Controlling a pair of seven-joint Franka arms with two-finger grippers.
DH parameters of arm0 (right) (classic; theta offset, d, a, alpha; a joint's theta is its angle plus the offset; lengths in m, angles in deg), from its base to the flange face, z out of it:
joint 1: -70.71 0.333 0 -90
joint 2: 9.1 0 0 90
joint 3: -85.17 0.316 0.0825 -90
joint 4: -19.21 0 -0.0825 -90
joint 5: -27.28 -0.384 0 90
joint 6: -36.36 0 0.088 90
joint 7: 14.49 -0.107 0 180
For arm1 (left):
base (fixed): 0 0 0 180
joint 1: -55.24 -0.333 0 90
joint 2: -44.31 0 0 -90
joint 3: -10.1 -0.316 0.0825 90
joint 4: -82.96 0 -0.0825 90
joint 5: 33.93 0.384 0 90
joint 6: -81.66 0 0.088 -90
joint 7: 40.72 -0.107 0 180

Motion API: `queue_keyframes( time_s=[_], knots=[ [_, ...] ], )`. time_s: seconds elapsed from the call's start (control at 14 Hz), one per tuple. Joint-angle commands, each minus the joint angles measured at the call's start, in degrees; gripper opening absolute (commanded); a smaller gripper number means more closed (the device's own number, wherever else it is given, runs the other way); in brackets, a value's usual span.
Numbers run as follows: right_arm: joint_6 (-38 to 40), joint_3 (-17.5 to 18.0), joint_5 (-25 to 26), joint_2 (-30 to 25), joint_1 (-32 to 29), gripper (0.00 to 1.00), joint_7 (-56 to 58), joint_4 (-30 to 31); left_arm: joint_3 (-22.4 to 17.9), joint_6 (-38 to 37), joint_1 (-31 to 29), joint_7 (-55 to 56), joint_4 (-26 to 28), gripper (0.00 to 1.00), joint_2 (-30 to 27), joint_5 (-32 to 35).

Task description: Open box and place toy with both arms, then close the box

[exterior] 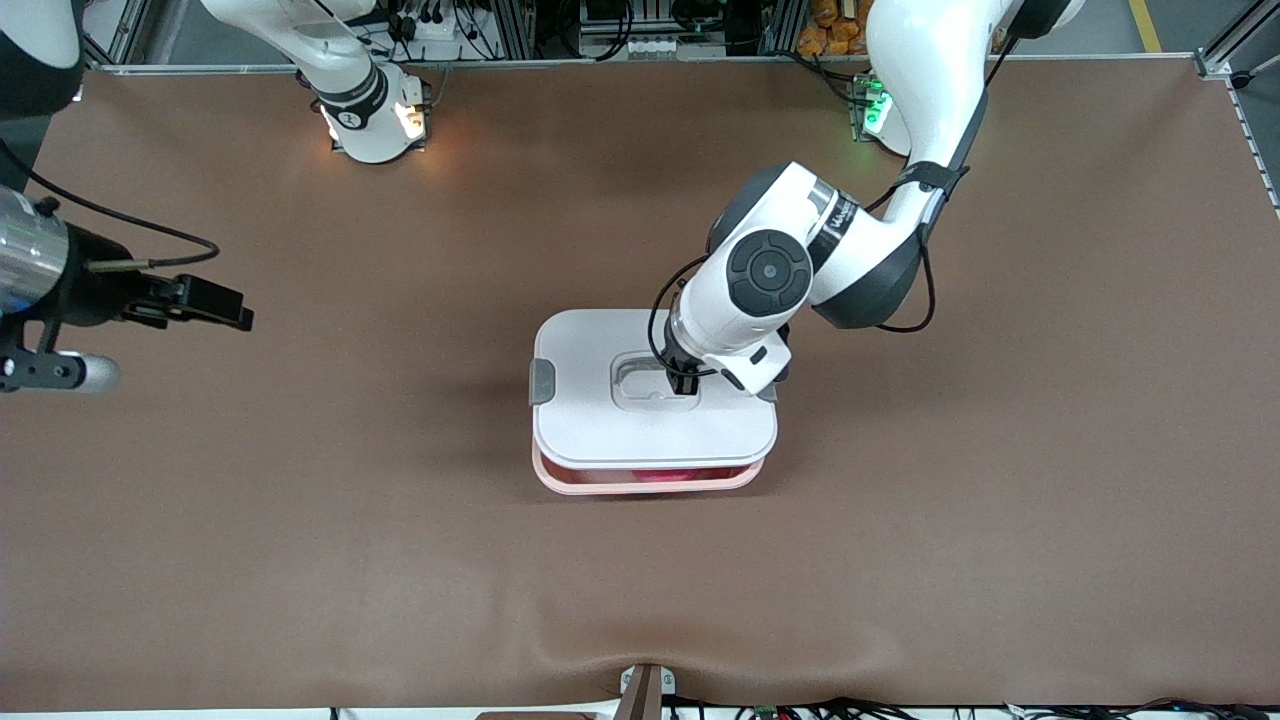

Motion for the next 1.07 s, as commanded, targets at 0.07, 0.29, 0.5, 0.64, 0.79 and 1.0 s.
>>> queue_keyframes(
  time_s=[0.07, 0.29, 0.5, 0.64, 0.79, 1.0],
  knots=[
    [1.5, 0.9, 3.4, -5.5, -1.3, 1.0, 5.0, 4.4, -0.7, -0.2, 0.8, -1.5, -2.1, 0.0, 2.2, 0.4],
    [1.2, 0.9, 3.5, -9.9, -2.9, 1.0, 8.5, 10.0, -0.7, -0.1, 1.2, -2.6, -2.0, 0.0, 2.3, 1.1],
    [-0.7, 0.9, 3.6, -14.5, -4.2, 1.0, 9.2, 16.8, -0.8, 1.5, 1.3, -2.6, -2.1, 0.0, 2.2, 3.5],
    [-1.9, 0.9, 3.6, -17.2, -4.7, 1.0, 10.8, 20.9, -0.8, 2.0, 2.0, -2.6, -2.0, 0.0, 2.2, 5.2],
    [-4.9, 0.8, 3.8, -21.3, -4.7, 1.0, 12.4, 26.9, -0.8, 3.0, 2.0, -2.6, -2.0, 0.0, 2.3, 5.7],
    [-11.0, 0.9, 6.0, -28.7, -4.6, 1.0, 12.5, 38.2, -0.8, 4.9, 2.6, -2.5, -1.9, 0.0, 3.4, 5.8]
  ],
)
